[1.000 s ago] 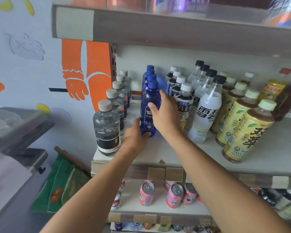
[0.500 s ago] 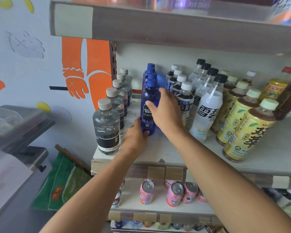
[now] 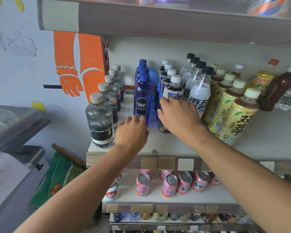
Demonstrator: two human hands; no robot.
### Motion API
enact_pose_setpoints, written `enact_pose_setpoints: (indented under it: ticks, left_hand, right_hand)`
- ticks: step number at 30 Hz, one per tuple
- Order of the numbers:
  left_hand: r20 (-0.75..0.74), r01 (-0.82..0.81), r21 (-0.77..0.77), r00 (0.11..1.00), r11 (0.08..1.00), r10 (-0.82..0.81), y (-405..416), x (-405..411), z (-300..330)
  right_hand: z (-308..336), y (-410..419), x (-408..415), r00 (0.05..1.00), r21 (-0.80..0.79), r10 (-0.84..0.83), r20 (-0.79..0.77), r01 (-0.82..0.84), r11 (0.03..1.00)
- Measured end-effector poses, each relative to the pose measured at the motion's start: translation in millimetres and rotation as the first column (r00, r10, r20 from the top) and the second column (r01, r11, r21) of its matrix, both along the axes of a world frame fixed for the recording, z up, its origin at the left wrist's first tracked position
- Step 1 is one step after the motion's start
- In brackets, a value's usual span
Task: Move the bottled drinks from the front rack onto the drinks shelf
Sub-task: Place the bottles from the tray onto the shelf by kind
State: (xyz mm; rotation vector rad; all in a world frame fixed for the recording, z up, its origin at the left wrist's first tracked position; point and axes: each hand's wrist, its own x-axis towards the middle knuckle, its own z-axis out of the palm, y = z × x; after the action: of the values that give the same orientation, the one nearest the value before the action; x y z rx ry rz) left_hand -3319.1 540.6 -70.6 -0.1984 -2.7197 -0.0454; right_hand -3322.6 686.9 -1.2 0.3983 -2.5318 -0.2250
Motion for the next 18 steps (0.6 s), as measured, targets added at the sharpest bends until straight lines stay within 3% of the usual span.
enact_pose_setpoints:
  ticks: [8, 18]
  left_hand:
    - [-0.038, 0.078, 0.030, 0.996, 0.997, -0.077, 32, -1, 8]
    - [0.114, 0.004, 0.187, 0.993, 0.982, -0.025, 54, -21, 4]
  right_hand:
    - [9, 42, 5, 0.998, -0.006, -0.069, -0.001, 0.069, 0.998]
    - [29, 56, -18, 0.996, -0.217, 0.058, 0.061, -0.044, 0.975]
